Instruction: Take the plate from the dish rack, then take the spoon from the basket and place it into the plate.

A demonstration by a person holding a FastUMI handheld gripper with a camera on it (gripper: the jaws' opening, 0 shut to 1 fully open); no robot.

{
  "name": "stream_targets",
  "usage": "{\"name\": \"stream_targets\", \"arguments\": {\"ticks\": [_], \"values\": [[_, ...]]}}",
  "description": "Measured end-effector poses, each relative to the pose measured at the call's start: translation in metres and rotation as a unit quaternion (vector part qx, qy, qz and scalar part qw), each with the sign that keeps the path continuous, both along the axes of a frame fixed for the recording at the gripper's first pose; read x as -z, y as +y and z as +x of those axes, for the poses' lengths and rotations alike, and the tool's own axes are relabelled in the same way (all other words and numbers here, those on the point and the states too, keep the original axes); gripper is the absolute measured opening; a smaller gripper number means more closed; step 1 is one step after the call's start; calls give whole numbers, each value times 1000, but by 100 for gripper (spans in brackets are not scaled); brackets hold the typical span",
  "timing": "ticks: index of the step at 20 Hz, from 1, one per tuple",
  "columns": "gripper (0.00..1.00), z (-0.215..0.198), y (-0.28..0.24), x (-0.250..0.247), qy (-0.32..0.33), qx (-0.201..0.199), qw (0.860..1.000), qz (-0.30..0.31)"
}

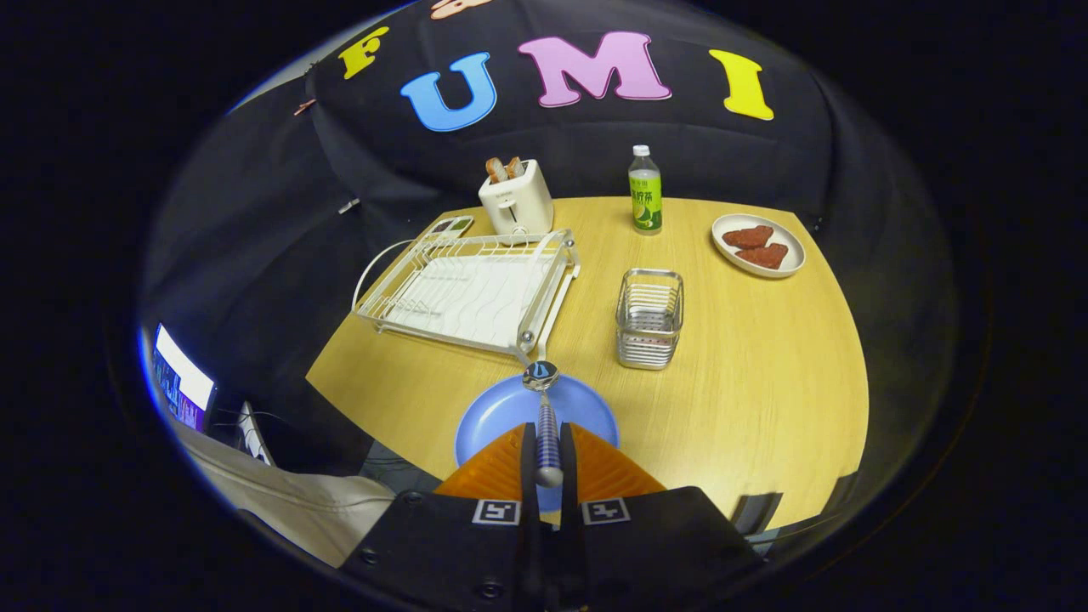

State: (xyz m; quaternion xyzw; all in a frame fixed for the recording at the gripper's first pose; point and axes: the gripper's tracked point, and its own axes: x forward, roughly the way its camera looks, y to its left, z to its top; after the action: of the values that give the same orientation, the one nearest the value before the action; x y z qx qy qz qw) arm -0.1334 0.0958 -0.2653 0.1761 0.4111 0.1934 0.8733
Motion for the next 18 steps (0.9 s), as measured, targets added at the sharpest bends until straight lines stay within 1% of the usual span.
{"name": "stream_targets", "arguments": {"ticks": [6,8,10,13,14,17,18], "values": [[12,-8,33,48,25,-20,999,-12],[12,-9,40,57,29,-19,999,-9],[13,-13,48,64,31,-29,999,-6],[13,-23,50,78,42,-44,998,-22],[15,-27,51,84,48,-47,997,-25],[15,-34,52,100,64,-51,996,-35],[16,-36,51,104,70,-53,995,-39]]}}
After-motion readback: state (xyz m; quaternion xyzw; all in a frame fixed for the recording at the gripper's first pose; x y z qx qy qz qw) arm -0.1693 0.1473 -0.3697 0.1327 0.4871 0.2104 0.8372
